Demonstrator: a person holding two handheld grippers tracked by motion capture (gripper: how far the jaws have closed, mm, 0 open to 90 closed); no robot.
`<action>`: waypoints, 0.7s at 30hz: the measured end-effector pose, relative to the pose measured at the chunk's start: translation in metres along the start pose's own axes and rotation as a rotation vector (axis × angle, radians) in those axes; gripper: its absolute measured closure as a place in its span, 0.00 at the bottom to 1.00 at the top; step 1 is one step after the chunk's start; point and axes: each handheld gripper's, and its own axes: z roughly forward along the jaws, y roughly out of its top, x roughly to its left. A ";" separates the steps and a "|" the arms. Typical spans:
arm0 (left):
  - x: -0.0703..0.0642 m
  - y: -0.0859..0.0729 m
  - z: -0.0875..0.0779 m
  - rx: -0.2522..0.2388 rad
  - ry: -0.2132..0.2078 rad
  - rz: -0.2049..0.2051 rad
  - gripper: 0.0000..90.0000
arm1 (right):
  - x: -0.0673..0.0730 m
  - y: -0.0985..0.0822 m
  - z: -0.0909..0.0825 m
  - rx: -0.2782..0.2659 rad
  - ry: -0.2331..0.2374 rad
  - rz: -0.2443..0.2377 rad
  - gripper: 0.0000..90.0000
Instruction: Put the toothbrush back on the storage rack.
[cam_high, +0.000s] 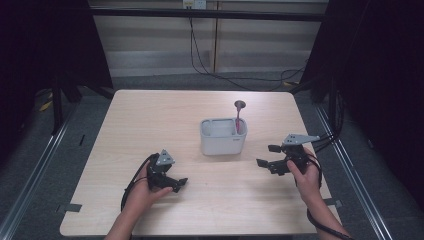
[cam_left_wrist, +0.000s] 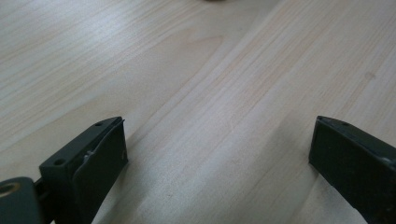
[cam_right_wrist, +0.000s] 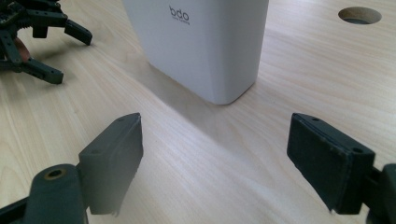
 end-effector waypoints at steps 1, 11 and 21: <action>0.000 0.000 0.000 0.000 0.000 -0.001 0.04 | 0.000 -0.001 0.000 0.001 -0.001 -0.001 0.20; 0.000 0.000 0.000 -0.001 0.000 -0.002 0.04 | -0.006 -0.013 0.000 0.030 -0.014 0.006 0.20; 0.000 0.000 0.000 0.001 0.000 0.000 0.04 | -0.006 -0.023 0.002 0.068 -0.022 -0.018 0.20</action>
